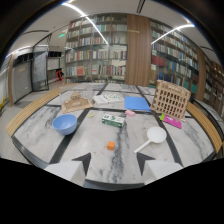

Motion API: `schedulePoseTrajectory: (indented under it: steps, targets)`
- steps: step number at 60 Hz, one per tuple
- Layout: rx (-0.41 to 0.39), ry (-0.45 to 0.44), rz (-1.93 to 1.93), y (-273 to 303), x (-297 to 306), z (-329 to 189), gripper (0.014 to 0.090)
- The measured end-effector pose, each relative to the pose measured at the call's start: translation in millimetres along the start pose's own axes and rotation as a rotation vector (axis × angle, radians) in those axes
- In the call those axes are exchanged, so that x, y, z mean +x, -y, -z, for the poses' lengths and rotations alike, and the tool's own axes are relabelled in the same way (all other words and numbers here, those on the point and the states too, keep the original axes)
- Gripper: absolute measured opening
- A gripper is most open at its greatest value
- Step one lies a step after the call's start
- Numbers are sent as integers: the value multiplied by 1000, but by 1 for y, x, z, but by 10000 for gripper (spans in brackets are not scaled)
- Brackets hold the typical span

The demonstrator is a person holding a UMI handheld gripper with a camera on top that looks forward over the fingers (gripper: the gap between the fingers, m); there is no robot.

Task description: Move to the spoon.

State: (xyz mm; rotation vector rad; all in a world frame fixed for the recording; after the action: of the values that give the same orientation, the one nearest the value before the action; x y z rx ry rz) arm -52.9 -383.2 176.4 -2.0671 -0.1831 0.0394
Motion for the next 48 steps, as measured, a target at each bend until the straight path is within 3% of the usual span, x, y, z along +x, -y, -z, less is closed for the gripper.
schedulePoseTrajectory:
  steps: [16,30,48]
  targets:
    - [6,-26,40,-13,24,14,863]
    - [-29,-75,37,-48,84,20,861]
    - [-55,-157,25,-64,171,-22,864]
